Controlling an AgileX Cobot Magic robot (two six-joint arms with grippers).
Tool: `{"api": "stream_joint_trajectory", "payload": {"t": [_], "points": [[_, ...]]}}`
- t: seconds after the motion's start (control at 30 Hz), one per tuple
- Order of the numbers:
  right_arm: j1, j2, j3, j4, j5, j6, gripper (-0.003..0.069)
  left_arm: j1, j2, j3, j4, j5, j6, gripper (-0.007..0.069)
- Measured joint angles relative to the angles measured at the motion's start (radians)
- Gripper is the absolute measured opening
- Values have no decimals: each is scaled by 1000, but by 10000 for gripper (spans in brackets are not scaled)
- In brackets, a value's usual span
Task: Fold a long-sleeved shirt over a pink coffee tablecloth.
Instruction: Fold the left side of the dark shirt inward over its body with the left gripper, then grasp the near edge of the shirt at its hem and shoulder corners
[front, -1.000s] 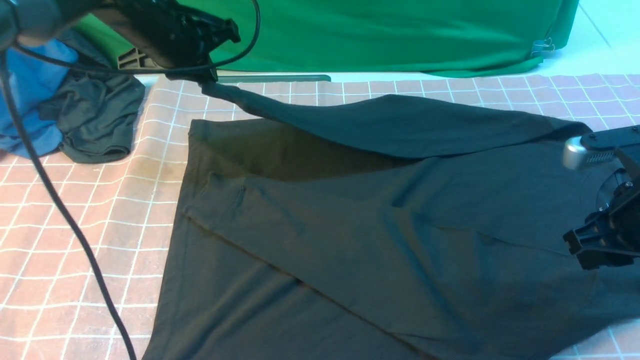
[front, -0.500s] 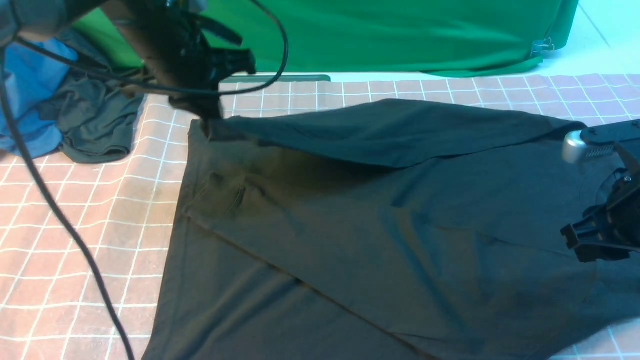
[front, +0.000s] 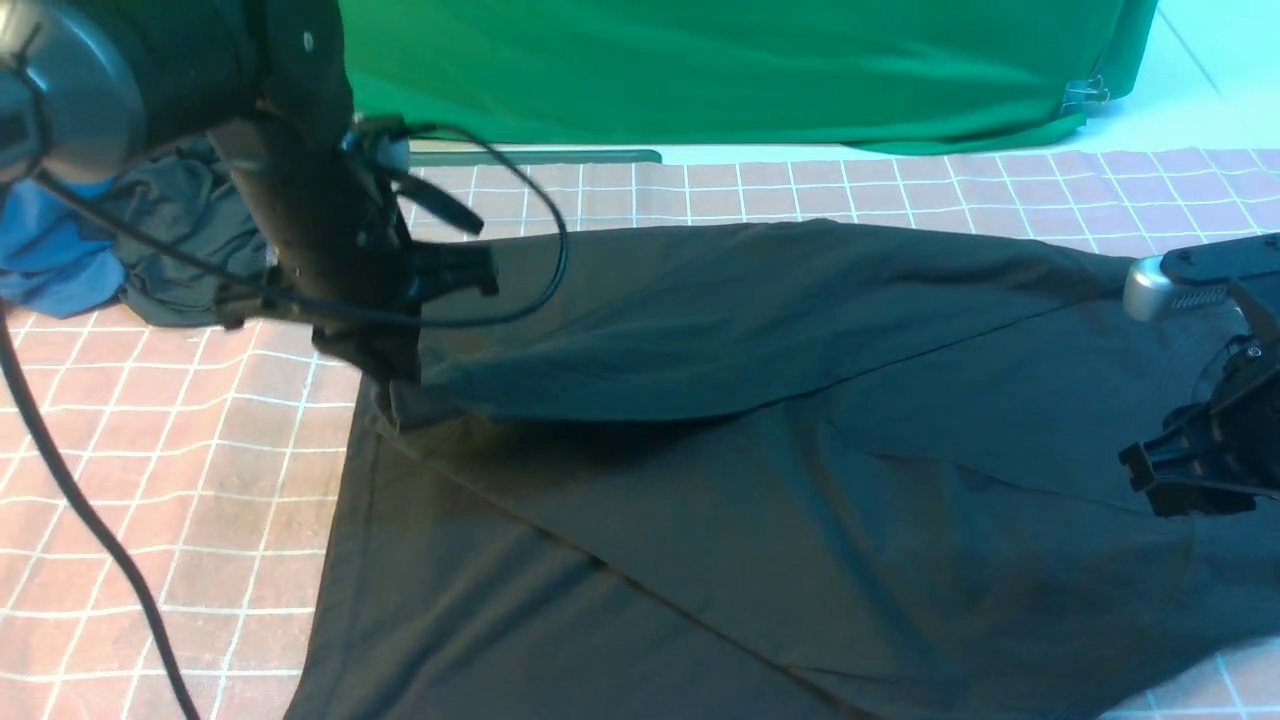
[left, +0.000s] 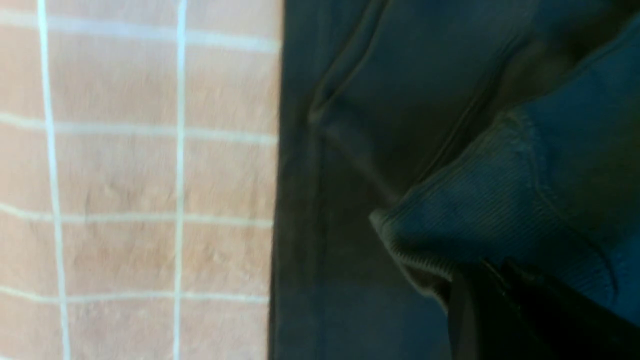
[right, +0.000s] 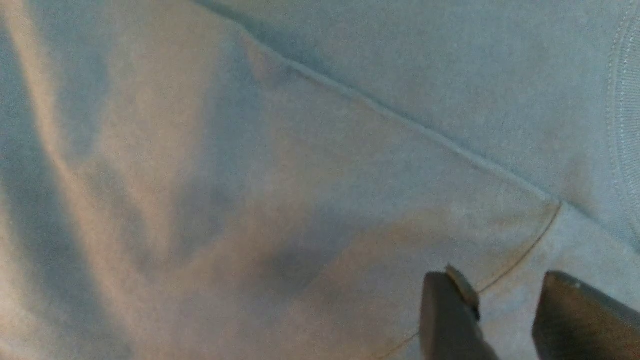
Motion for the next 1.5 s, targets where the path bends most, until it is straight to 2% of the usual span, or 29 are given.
{"api": "stream_joint_trajectory", "payload": {"t": [0.83,1.0,1.1,1.13,1.2,1.27,1.4,1.5], "points": [[0,0,0,0,-22,0,290,0,-3,66,15,-2,-18,37],[0,0,0,0,-40,1,290,0,15,66,13,24,-27,120],[0,0,0,0,-44,2,290,0,15,66,20,55,-29,217],[0,0,0,0,-44,2,290,0,15,66,22,55,-29,217],[0,0,0,0,-44,2,290,0,15,66,40,64,-26,290],[0,0,0,0,-44,3,290,0,13,66,45,65,-26,321],[0,0,0,0,-44,3,290,0,-35,94,0,61,-25,301],[0,0,0,0,-42,3,290,0,-138,216,-80,61,-25,204]]}}
